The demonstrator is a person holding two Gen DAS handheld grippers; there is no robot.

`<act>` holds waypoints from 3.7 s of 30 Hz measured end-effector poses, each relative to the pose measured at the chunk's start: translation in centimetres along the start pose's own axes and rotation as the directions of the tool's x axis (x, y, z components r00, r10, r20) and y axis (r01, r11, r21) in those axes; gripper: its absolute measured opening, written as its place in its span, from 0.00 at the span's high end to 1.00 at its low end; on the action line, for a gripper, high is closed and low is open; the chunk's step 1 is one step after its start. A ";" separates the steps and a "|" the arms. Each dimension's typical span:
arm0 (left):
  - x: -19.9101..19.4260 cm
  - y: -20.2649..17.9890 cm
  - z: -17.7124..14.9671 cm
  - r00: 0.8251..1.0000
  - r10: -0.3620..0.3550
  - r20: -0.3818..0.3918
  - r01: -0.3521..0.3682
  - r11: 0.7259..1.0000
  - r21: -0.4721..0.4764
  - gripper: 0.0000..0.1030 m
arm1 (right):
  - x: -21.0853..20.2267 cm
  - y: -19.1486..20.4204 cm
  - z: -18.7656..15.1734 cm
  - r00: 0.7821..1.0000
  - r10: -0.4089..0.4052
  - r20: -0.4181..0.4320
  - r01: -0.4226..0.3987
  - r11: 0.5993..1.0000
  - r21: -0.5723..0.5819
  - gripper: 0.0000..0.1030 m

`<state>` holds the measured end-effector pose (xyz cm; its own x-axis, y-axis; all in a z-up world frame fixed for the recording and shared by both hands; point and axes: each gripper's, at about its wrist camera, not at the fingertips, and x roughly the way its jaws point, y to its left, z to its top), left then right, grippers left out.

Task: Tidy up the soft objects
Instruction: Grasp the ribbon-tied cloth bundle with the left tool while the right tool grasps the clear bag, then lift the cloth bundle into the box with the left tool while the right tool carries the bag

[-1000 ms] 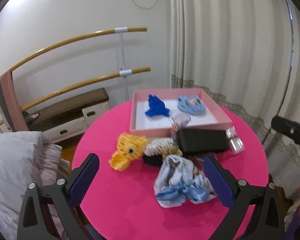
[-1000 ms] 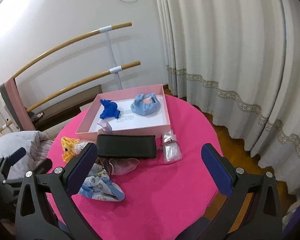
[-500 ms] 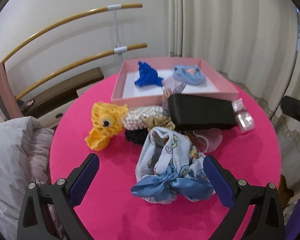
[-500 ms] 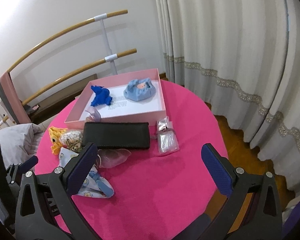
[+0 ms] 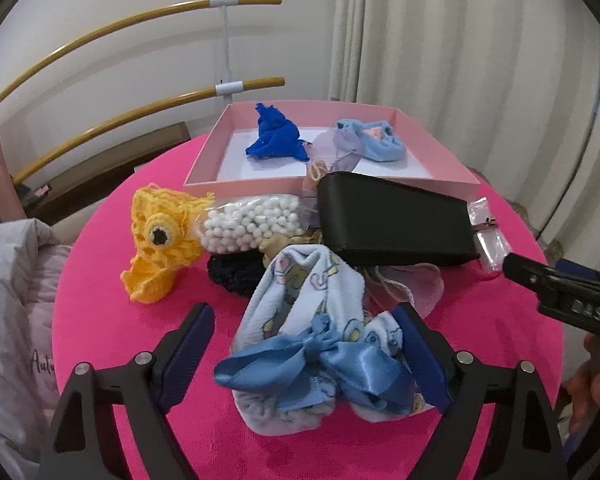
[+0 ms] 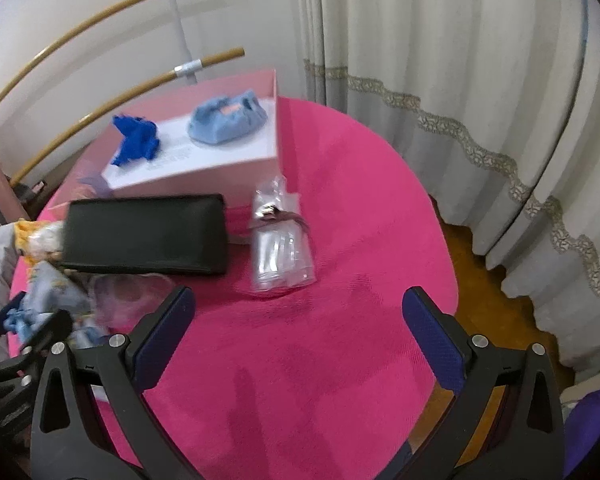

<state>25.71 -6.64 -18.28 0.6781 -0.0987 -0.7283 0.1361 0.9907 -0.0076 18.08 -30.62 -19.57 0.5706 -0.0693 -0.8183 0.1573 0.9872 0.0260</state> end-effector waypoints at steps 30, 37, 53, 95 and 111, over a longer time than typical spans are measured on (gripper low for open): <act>1.1 -0.5 -0.8 0.996 -0.061 -0.071 0.061 0.998 0.007 0.20 | 4.1 -1.3 2.1 0.972 0.228 -0.056 -0.228 0.974 0.019 0.67; 0.7 -0.4 -0.9 0.995 -0.072 -0.072 0.073 0.997 0.005 0.25 | 4.1 0.5 1.7 0.968 0.246 -0.046 -0.248 0.968 -0.028 0.83; -1.6 0.1 -0.9 0.996 -0.077 -0.035 0.078 0.997 0.005 0.38 | -0.9 0.2 0.5 0.988 0.149 0.049 -0.148 0.989 -0.026 0.85; -8.1 2.5 14.8 0.981 -0.009 0.193 0.003 1.000 0.030 0.39 | -5.8 9.2 15.4 0.967 0.240 0.089 -0.218 0.954 -0.207 0.84; 0.5 1.4 23.2 0.999 -0.013 0.039 0.013 1.000 0.009 0.39 | 1.5 8.5 18.7 0.970 0.233 -0.070 -0.242 0.958 -0.157 0.84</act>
<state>43.01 -7.46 -2.76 0.7041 -0.1151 -0.7007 0.1513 0.9884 -0.0104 35.41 -24.99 -9.84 0.5340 0.1730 -0.8276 -0.1135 0.9846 0.1327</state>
